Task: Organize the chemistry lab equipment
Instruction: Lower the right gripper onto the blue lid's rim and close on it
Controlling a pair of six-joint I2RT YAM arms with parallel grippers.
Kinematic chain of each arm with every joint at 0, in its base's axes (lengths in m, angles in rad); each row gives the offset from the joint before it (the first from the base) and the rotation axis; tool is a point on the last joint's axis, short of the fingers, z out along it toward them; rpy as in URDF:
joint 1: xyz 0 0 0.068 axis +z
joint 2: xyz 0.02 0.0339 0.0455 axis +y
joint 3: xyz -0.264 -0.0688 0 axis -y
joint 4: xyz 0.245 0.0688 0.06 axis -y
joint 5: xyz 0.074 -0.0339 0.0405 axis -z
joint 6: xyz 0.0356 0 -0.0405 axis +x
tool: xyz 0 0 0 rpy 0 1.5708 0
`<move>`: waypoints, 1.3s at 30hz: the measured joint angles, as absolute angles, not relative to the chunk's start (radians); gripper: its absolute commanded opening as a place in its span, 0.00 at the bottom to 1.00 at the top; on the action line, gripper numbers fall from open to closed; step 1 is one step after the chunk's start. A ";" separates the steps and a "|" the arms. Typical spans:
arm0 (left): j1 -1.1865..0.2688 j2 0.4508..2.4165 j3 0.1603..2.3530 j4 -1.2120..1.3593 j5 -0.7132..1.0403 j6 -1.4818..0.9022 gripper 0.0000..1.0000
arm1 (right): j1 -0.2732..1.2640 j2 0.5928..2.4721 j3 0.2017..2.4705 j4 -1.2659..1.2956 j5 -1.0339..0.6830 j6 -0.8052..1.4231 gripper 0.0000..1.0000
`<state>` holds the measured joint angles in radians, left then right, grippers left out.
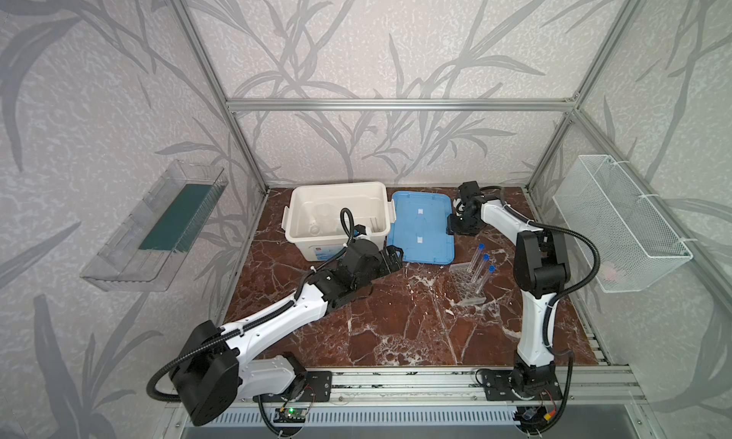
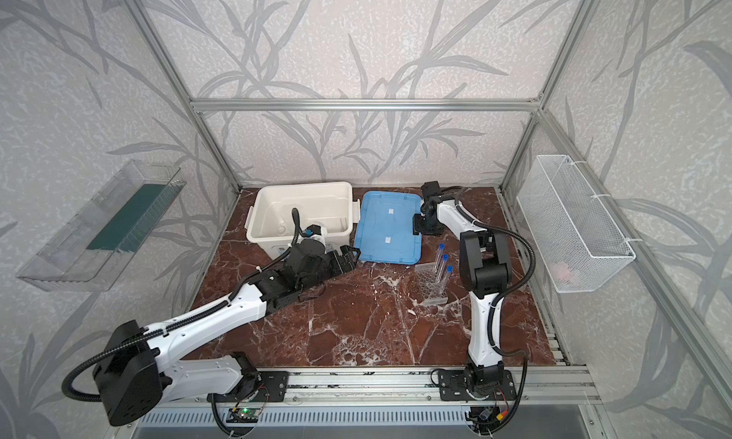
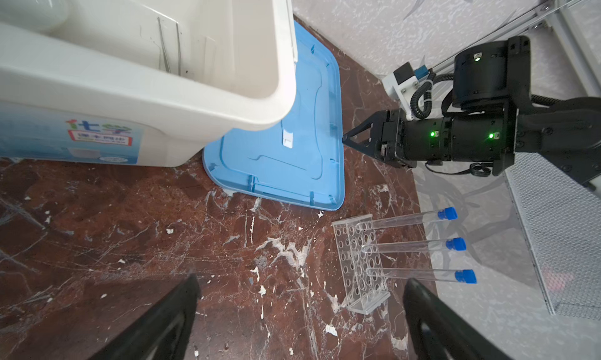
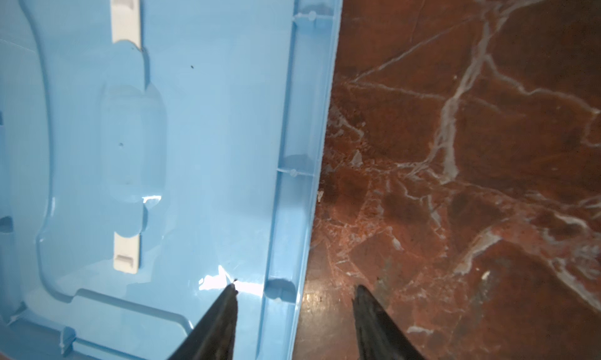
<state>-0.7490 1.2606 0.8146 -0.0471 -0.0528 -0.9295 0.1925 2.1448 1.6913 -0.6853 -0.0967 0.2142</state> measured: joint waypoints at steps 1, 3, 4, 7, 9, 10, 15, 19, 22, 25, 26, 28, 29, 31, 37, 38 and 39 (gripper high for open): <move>-0.754 1.271 0.815 -0.046 -0.053 -0.931 0.99 | 0.189 2.154 1.694 -0.686 -0.097 0.212 0.52; -0.762 1.283 0.815 -0.043 -0.057 -0.931 0.99 | 0.187 2.169 1.699 -0.686 -0.098 0.211 0.50; -0.766 1.287 0.816 -0.041 -0.061 -0.930 0.99 | 0.186 2.175 1.701 -0.686 -0.098 0.211 0.48; -0.780 1.292 0.821 -0.035 -0.067 -0.924 0.99 | 0.182 2.184 1.702 -0.686 -0.100 0.208 0.45; -0.782 1.298 0.828 -0.029 -0.071 -0.923 0.99 | 0.181 2.186 1.707 -0.688 -0.101 0.207 0.41; -0.784 1.301 0.831 -0.027 -0.071 -0.923 0.99 | 0.181 2.188 1.711 -0.689 -0.101 0.207 0.40; -0.786 1.311 0.833 -0.022 -0.074 -0.924 0.99 | 0.179 2.193 1.728 -0.690 -0.101 0.205 0.36; -0.786 1.316 0.833 -0.021 -0.074 -0.924 0.99 | 0.178 2.214 1.752 -0.694 -0.100 0.204 0.33; -0.786 1.317 0.834 -0.021 -0.074 -0.924 0.99 | 0.178 2.236 1.760 -0.696 -0.098 0.204 0.32; -0.786 1.317 0.834 -0.022 -0.076 -0.924 0.99 | 0.178 2.268 1.788 -0.712 -0.098 0.197 0.28; -0.786 1.317 0.834 -0.022 -0.077 -0.923 0.99 | 0.178 2.274 1.802 -0.716 -0.098 0.196 0.28; -0.786 1.319 0.836 -0.021 -0.078 -0.923 0.99 | 0.178 2.288 1.827 -0.720 -0.098 0.190 0.27; -0.786 1.320 0.838 -0.021 -0.078 -0.923 0.99 | 0.178 2.292 1.835 -0.722 -0.099 0.189 0.27; -0.786 1.326 0.841 -0.022 -0.079 -0.923 0.99 | 0.178 2.303 1.842 -0.728 -0.099 0.186 0.24; -0.786 1.333 0.843 -0.021 -0.079 -0.923 0.99 | 0.183 2.314 1.862 -0.743 -0.086 0.175 0.15; -0.786 1.333 0.843 -0.021 -0.079 -0.923 0.99 | 0.184 2.317 1.868 -0.748 -0.082 0.173 0.14; -0.786 1.333 0.843 -0.022 -0.080 -0.923 0.99 | 0.185 2.319 1.871 -0.749 -0.080 0.170 0.10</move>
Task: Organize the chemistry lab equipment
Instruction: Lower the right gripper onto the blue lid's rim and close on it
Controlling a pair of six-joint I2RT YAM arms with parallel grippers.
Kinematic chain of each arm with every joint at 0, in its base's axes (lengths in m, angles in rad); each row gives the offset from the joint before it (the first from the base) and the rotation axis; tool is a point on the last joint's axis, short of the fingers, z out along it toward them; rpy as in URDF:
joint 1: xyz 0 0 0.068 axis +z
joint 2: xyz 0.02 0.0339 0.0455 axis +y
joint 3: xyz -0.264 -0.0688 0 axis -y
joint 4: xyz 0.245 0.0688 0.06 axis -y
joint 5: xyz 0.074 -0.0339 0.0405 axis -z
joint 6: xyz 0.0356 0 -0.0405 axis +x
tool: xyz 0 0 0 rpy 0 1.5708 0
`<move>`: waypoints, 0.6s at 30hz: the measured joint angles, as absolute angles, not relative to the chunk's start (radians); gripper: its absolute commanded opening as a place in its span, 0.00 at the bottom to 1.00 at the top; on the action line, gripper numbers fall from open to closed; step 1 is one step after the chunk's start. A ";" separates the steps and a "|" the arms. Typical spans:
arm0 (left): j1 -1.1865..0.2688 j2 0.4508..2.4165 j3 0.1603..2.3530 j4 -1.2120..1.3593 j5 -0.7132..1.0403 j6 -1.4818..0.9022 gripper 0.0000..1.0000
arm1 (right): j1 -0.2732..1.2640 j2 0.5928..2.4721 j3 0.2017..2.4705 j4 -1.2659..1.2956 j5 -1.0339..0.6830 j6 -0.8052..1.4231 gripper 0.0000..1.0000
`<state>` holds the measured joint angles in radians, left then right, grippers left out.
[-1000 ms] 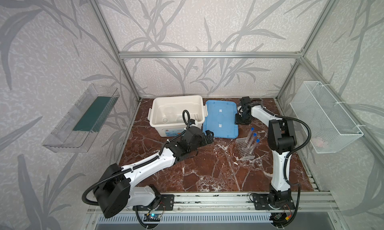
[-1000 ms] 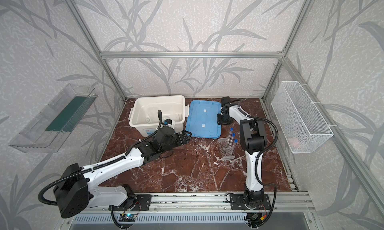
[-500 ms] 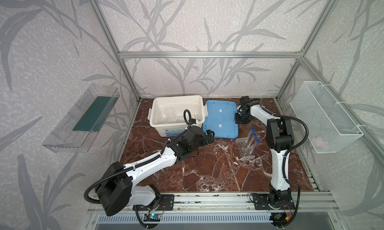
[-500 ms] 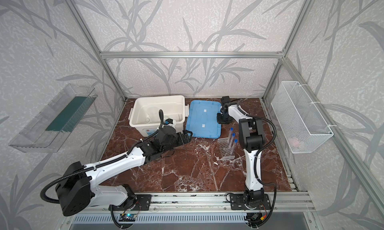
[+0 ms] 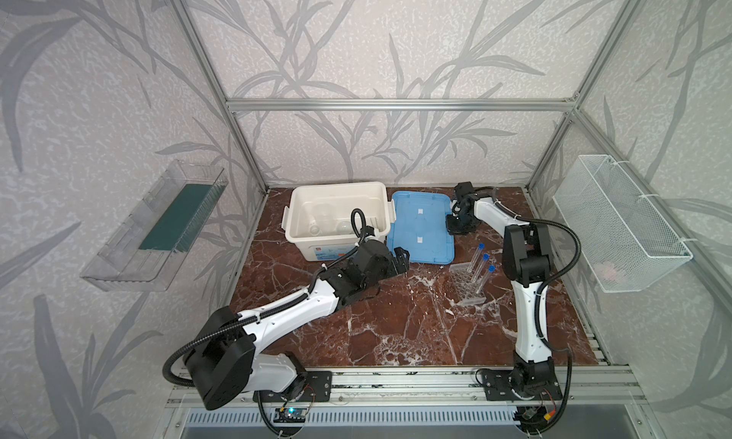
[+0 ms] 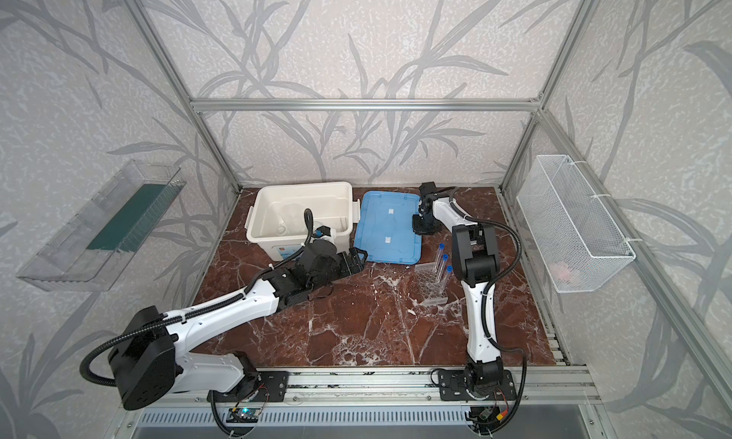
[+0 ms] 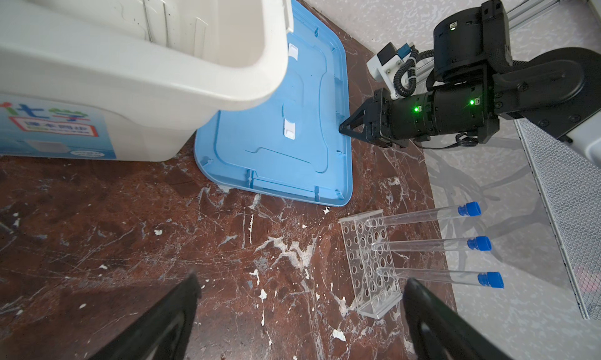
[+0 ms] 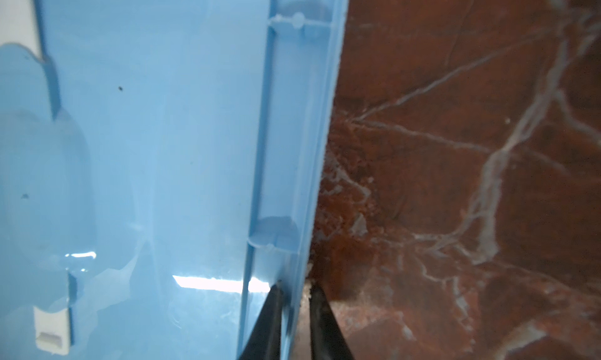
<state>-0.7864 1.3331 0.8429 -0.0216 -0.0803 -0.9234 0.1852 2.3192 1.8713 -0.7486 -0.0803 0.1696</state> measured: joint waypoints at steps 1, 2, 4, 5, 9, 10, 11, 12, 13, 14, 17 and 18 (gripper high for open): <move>-0.786 1.333 0.843 -0.022 -0.081 -0.923 0.99 | 0.186 2.320 1.873 -0.748 -0.079 0.169 0.08; -0.786 1.333 0.843 -0.022 -0.081 -0.923 0.99 | 0.187 2.320 1.873 -0.748 -0.078 0.169 0.07; -0.786 1.333 0.843 -0.021 -0.081 -0.923 0.99 | 0.188 2.320 1.877 -0.746 -0.077 0.175 0.03; -0.786 1.333 0.843 -0.021 -0.081 -0.923 0.99 | 0.188 2.320 1.877 -0.743 -0.076 0.176 0.02; -0.786 1.333 0.843 -0.020 -0.080 -0.921 0.99 | 0.188 2.318 1.876 -0.743 -0.069 0.176 0.00; -0.786 1.333 0.843 -0.017 -0.080 -0.920 0.99 | 0.188 2.313 1.873 -0.739 -0.066 0.177 0.00; -0.786 1.333 0.842 -0.012 -0.080 -0.920 0.99 | 0.188 2.304 1.865 -0.733 -0.061 0.180 0.00; -0.786 1.332 0.842 -0.008 -0.080 -0.920 0.99 | 0.189 2.295 1.856 -0.728 -0.059 0.183 0.00; -0.786 1.330 0.842 -0.004 -0.080 -0.920 0.99 | 0.190 2.280 1.847 -0.725 -0.055 0.187 0.00; -0.786 1.329 0.841 0.000 -0.080 -0.920 0.99 | 0.191 2.266 1.840 -0.723 -0.051 0.190 0.00; -0.786 1.320 0.840 0.005 -0.080 -0.920 0.99 | 0.191 2.221 1.837 -0.716 -0.036 0.194 0.00; -0.786 1.317 0.839 0.007 -0.079 -0.920 0.99 | 0.191 2.207 1.837 -0.714 -0.031 0.195 0.00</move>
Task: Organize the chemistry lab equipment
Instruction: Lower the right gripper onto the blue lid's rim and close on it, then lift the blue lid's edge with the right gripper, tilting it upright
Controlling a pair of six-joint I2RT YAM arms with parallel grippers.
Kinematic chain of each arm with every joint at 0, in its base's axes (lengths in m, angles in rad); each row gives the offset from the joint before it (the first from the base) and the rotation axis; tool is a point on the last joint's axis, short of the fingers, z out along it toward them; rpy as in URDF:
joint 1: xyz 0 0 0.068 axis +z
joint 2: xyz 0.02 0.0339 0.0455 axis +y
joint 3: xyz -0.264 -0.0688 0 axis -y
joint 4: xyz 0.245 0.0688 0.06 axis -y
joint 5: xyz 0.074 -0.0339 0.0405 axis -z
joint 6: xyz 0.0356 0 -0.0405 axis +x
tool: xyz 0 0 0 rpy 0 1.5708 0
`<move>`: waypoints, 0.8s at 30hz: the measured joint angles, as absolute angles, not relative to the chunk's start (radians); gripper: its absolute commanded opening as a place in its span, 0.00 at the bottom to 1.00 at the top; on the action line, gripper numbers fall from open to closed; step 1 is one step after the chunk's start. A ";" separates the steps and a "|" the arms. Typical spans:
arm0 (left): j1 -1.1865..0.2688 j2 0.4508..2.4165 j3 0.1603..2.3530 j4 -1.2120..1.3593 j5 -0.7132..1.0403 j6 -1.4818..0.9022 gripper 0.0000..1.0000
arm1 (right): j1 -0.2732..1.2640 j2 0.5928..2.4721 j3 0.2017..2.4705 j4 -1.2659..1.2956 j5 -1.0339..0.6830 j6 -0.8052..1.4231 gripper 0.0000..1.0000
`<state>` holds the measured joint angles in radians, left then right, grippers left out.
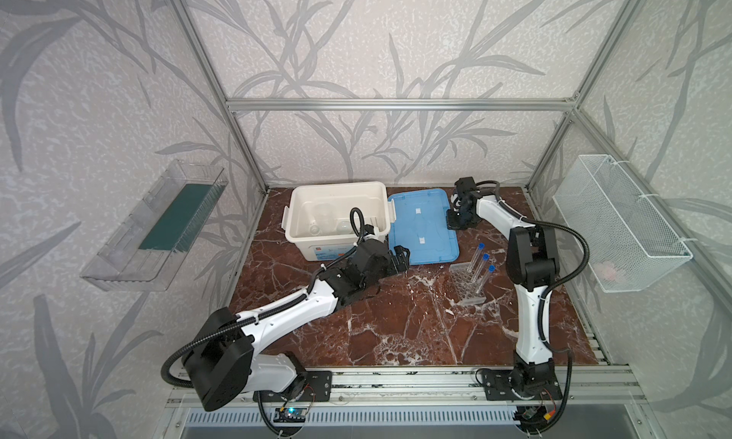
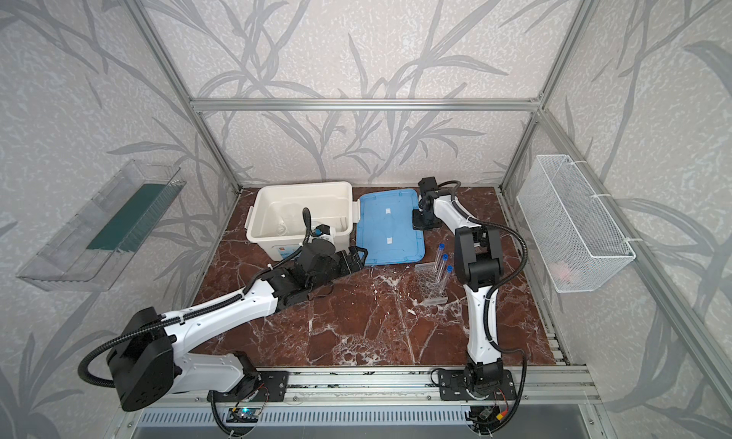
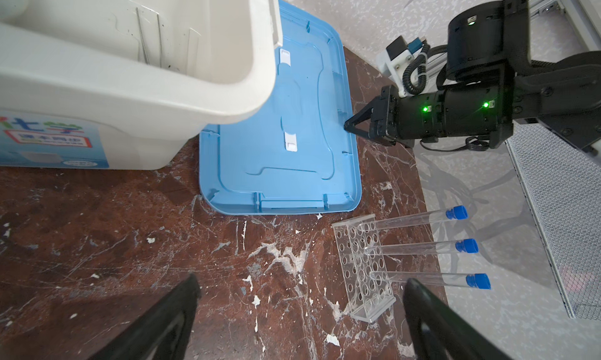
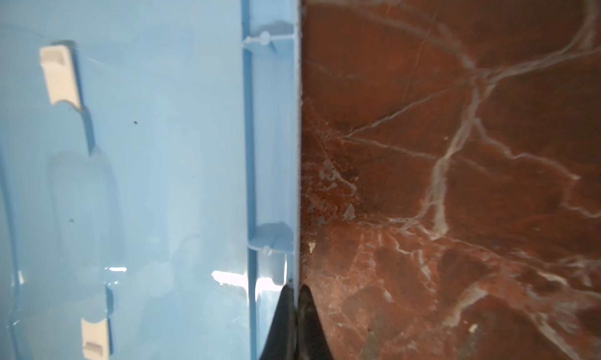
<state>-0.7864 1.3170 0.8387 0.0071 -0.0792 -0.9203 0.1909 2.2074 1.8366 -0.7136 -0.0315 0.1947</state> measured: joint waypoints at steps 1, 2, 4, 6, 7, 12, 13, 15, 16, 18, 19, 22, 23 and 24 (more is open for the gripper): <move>-0.786 1.312 0.836 0.012 -0.077 -0.921 0.99 | 0.191 2.192 1.837 -0.712 -0.025 0.196 0.00; -0.786 1.306 0.832 0.015 -0.076 -0.921 0.99 | 0.191 2.175 1.837 -0.709 -0.019 0.198 0.00; -0.786 1.294 0.821 0.024 -0.073 -0.921 0.99 | 0.191 2.152 1.836 -0.704 -0.014 0.201 0.00; -0.786 1.279 0.805 0.041 -0.067 -0.921 0.99 | 0.191 2.128 1.831 -0.698 -0.008 0.205 0.00; -0.786 1.271 0.794 0.056 -0.060 -0.920 0.99 | 0.191 2.115 1.826 -0.698 -0.007 0.207 0.00; -0.786 1.237 0.742 0.146 0.001 -0.908 0.99 | 0.191 2.070 1.808 -0.695 -0.007 0.208 0.00; -0.786 1.235 0.739 0.158 0.010 -0.907 0.99 | 0.191 2.058 1.804 -0.694 -0.007 0.206 0.00; -0.786 1.234 0.738 0.178 0.026 -0.901 0.99 | 0.189 2.032 1.793 -0.694 -0.001 0.204 0.00; -0.786 1.234 0.738 0.184 0.031 -0.899 0.99 | 0.189 2.016 1.786 -0.694 0.001 0.203 0.00; -0.786 1.234 0.738 0.195 0.044 -0.898 0.99 | 0.189 1.985 1.773 -0.693 0.001 0.200 0.00; -0.786 1.234 0.738 0.201 0.050 -0.898 0.99 | 0.189 1.965 1.765 -0.691 0.003 0.198 0.00; -0.786 1.234 0.738 0.223 0.064 -0.899 0.99 | 0.188 1.918 1.748 -0.687 0.009 0.196 0.00; -0.786 1.234 0.738 0.229 0.069 -0.899 0.99 | 0.188 1.903 1.743 -0.685 0.010 0.195 0.00; -0.786 1.234 0.736 0.237 0.073 -0.900 0.99 | 0.188 1.887 1.736 -0.680 0.013 0.194 0.00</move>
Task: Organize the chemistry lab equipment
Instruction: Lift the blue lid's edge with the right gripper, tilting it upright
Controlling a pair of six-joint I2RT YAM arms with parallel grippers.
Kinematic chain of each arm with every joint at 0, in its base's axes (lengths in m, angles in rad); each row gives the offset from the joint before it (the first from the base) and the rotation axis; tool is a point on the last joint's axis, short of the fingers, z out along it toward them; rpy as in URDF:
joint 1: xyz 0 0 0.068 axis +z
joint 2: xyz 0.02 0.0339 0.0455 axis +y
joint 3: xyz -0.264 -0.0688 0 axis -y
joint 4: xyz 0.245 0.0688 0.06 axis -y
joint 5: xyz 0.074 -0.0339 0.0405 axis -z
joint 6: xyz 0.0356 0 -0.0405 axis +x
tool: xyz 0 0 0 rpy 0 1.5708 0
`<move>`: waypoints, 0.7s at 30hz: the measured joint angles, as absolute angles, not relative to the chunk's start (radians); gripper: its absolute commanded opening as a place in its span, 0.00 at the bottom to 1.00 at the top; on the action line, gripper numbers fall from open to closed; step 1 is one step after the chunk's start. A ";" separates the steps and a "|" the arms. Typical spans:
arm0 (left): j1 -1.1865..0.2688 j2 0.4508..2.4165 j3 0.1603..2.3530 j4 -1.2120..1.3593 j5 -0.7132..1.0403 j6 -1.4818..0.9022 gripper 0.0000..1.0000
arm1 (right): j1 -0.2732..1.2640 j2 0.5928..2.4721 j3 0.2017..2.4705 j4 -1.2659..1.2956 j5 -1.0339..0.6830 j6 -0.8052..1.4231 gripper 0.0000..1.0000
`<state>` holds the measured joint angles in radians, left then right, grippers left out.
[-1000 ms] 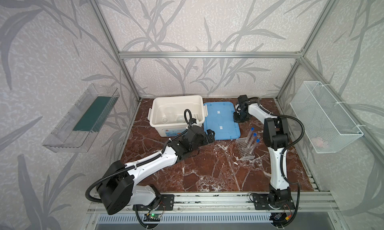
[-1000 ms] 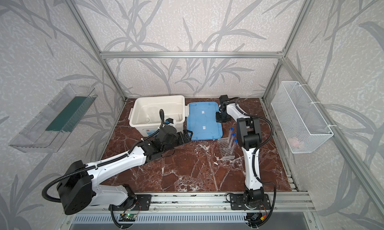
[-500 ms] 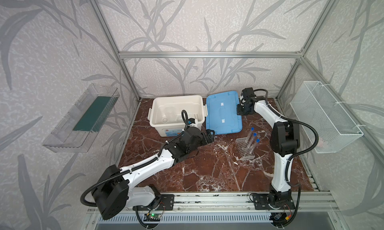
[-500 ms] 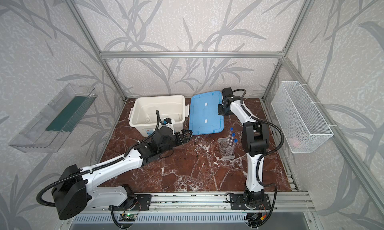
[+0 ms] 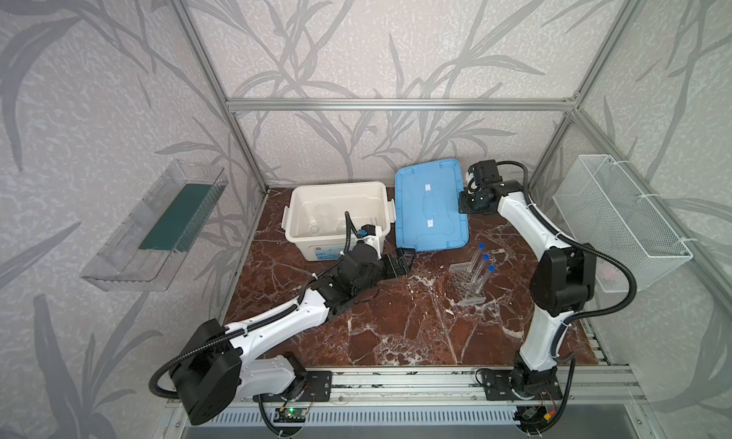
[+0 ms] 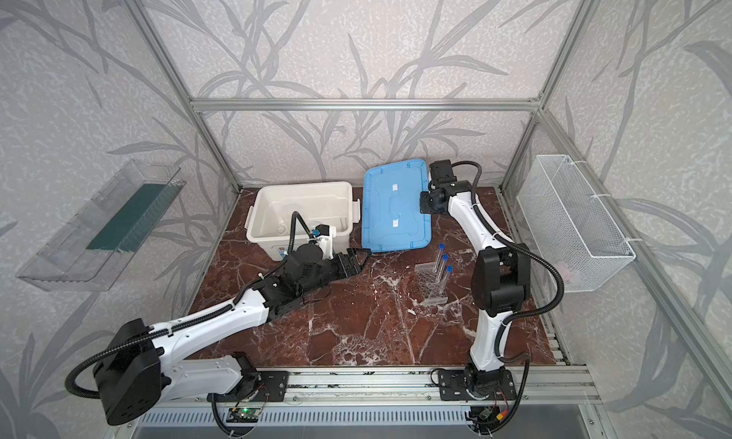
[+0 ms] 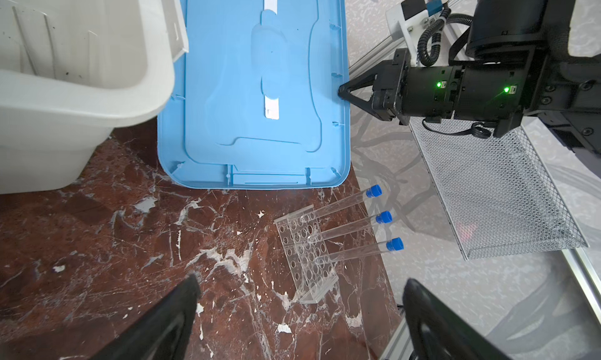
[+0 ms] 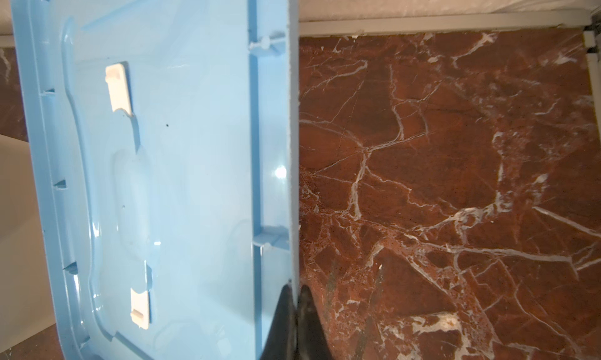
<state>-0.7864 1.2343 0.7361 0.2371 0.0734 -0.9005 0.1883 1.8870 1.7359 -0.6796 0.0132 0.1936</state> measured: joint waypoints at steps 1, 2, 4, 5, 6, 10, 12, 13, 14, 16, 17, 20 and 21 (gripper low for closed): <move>-0.786 1.234 0.734 0.245 0.078 -0.901 0.99 | 0.188 1.872 1.729 -0.677 0.017 0.193 0.00; -0.786 1.234 0.730 0.258 0.083 -0.901 0.99 | 0.188 1.856 1.722 -0.677 0.019 0.193 0.00; -0.786 1.234 0.728 0.274 0.099 -0.899 0.99 | 0.185 1.828 1.714 -0.678 0.020 0.192 0.00; -0.786 1.234 0.728 0.284 0.104 -0.898 0.99 | 0.182 1.813 1.711 -0.678 0.017 0.192 0.00; -0.786 1.232 0.728 0.291 0.107 -0.897 0.99 | 0.178 1.798 1.708 -0.678 0.012 0.193 0.00; -0.786 1.208 0.718 0.317 0.110 -0.892 0.99 | 0.164 1.731 1.686 -0.678 -0.005 0.193 0.00; -0.785 1.196 0.712 0.333 0.118 -0.890 0.99 | 0.160 1.687 1.674 -0.678 -0.010 0.193 0.00; -0.784 1.194 0.710 0.344 0.127 -0.890 0.99 | 0.159 1.669 1.670 -0.678 -0.011 0.193 0.00; -0.782 1.194 0.709 0.360 0.138 -0.890 0.99 | 0.158 1.646 1.666 -0.678 -0.013 0.193 0.00; -0.776 1.194 0.695 0.403 0.160 -0.890 0.99 | 0.158 1.610 1.660 -0.678 -0.020 0.194 0.00; -0.774 1.194 0.681 0.437 0.169 -0.889 0.99 | 0.158 1.590 1.654 -0.677 -0.027 0.194 0.00; -0.771 1.194 0.627 0.518 0.180 -0.891 0.99 | 0.155 1.525 1.612 -0.674 -0.051 0.203 0.00; -0.771 1.194 0.605 0.541 0.183 -0.891 0.99 | 0.155 1.500 1.594 -0.676 -0.063 0.211 0.00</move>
